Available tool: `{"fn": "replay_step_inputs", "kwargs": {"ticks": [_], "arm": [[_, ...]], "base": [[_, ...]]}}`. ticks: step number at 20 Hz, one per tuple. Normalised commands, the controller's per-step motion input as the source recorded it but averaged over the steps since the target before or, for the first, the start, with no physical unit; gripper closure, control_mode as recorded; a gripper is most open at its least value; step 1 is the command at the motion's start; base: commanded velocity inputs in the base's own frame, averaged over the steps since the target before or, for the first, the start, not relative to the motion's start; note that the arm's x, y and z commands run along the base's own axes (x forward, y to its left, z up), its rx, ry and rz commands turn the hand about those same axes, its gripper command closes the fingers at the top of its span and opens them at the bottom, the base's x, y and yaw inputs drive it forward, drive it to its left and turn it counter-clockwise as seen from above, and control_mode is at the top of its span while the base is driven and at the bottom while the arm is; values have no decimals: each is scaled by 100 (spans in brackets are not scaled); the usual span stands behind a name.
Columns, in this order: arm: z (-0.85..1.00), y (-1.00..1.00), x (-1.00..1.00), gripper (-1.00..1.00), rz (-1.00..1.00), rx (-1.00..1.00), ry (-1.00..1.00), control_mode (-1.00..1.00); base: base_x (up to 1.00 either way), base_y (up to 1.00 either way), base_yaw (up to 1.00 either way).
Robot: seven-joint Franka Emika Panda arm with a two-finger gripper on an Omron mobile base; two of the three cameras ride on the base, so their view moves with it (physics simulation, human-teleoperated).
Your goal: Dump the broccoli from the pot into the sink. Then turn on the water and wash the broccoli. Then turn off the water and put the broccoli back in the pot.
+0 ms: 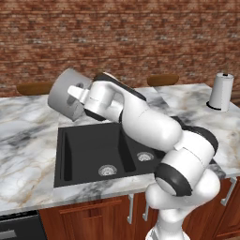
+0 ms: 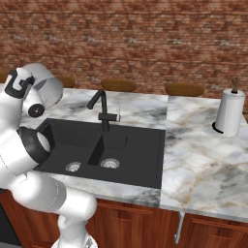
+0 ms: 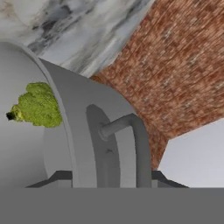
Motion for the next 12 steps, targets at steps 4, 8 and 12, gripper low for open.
{"fn": "replay_step_inputs", "kwargs": {"ticks": [4,8,12], "arm": [[53,-32,36,100,-7,8,21,-100],[14,-11,42,100,-2,1,12,-100],[0,0,35,100,0,0,0,-100]], "base": [[0,0,0],[0,0,0],[0,0,0]]}}
